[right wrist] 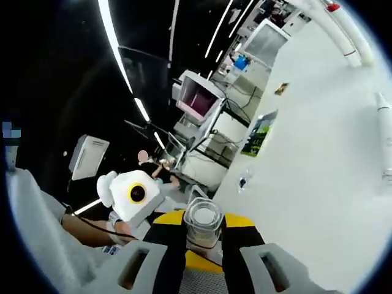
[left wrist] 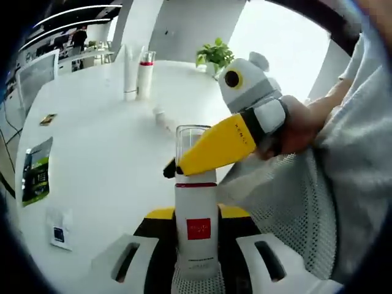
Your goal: Arrange the skincare products in the storage area until every visible bottle or jar stands upright without overlapping.
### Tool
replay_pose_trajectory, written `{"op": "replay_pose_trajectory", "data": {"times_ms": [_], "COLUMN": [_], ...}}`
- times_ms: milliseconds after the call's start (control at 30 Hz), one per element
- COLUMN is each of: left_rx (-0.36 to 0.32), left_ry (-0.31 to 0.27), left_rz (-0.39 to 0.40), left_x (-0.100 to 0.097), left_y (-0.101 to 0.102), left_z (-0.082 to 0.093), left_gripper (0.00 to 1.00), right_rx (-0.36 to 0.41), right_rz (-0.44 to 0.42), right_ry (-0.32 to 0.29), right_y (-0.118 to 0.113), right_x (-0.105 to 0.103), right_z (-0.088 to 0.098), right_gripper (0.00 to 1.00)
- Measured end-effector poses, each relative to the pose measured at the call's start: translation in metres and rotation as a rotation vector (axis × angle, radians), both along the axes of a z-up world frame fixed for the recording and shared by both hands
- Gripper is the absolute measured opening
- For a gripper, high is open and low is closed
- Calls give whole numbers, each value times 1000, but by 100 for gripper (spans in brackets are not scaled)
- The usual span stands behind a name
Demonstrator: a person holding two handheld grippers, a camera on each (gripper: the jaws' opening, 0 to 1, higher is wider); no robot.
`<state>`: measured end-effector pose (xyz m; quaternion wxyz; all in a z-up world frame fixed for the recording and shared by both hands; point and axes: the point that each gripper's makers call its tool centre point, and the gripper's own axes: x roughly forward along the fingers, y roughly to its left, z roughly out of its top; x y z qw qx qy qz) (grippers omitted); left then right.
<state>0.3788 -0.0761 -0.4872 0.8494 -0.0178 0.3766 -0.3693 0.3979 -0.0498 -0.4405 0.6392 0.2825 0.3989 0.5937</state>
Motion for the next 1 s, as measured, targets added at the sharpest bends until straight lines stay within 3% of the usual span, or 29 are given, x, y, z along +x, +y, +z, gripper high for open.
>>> {"op": "replay_pose_trajectory", "data": {"times_ms": [100, 200, 267, 333, 467, 600, 700, 767, 900, 1000], "left_rx": [-52, -99, -168, -189, -240, -293, -405, -439, -472, -472], "left_ry": [9, -21, -5, -25, -14, -45, -39, -37, -34, -49], "left_rz": [23, 31, 32, 24, -8, -35, -48, -44, -31, -18], "left_x": [-3, -4, -7, -7, -11, -11, -12, -11, -11, -11], "left_y": [-7, -16, -22, -23, -27, -31, -36, -33, -31, -29], "left_z": [9, 23, 32, 37, 41, 51, 66, 70, 76, 78], "left_gripper": [21, 22, 22, 23, 24, 24, 25, 25, 25, 25], "right_rx": [16, 35, 40, 52, 47, 56, 81, 98, 103, 94], "right_rz": [16, 48, 104, 156, 282, 335, 353, 351, 337, 352], "right_ry": [-21, -78, -130, -186, -289, -348, -350, -334, -292, -307], "right_y": [-6, -9, -10, -9, -4, -1, -3, -3, 0, 5], "right_x": [-3, -6, -10, -12, -21, -25, -26, -24, -23, -24], "right_z": [11, 25, 34, 43, 53, 65, 73, 77, 81, 84], "right_gripper": [15, 15, 15, 15, 15, 15, 15, 15, 15, 15]}}
